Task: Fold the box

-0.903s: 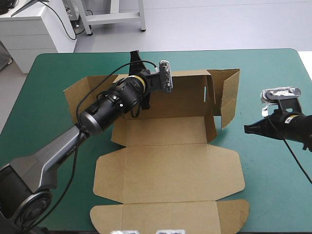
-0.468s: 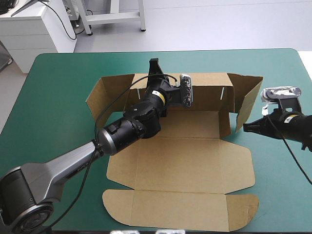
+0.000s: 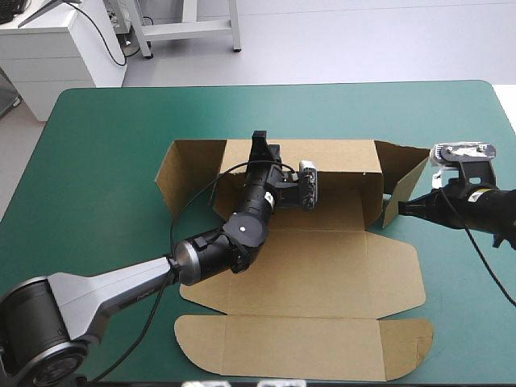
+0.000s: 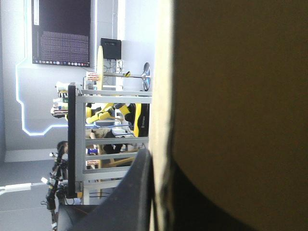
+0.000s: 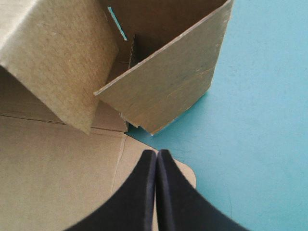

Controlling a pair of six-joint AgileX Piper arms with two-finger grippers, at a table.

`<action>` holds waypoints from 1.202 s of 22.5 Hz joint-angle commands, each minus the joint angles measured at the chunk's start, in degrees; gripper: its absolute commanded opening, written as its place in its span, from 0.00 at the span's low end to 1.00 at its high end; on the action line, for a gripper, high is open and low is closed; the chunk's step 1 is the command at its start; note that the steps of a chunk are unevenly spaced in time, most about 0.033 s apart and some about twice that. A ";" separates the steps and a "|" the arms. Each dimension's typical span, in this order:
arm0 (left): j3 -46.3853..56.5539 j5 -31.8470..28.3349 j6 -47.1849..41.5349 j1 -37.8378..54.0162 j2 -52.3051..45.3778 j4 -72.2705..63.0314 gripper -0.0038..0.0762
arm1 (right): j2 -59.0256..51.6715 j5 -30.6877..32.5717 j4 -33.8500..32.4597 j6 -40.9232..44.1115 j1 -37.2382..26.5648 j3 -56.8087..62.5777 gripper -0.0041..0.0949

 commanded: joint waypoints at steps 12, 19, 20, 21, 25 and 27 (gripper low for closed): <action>2.68 1.92 -8.06 -0.29 -2.85 8.81 0.04 | 8.65 -3.78 6.14 -4.30 -0.48 -17.39 0.02; 2.68 1.92 -8.06 -0.29 -2.85 8.81 0.04 | 24.81 1.27 6.09 -4.29 -0.26 -34.33 0.02; 2.68 1.92 -8.17 -0.29 -2.85 8.81 0.04 | 27.27 2.41 6.06 -3.86 -0.26 -36.39 0.02; 2.68 1.92 -8.68 -0.29 -2.85 8.81 0.04 | 28.45 2.57 5.72 -3.87 -0.26 -37.07 0.02; 2.58 2.18 -11.42 -0.29 -2.85 8.81 0.04 | 32.18 4.47 4.83 -2.81 -0.26 -37.37 0.02; 2.58 2.18 -11.42 -0.29 -2.85 8.81 0.04 | 33.59 8.03 4.54 -3.36 -0.26 -37.37 0.02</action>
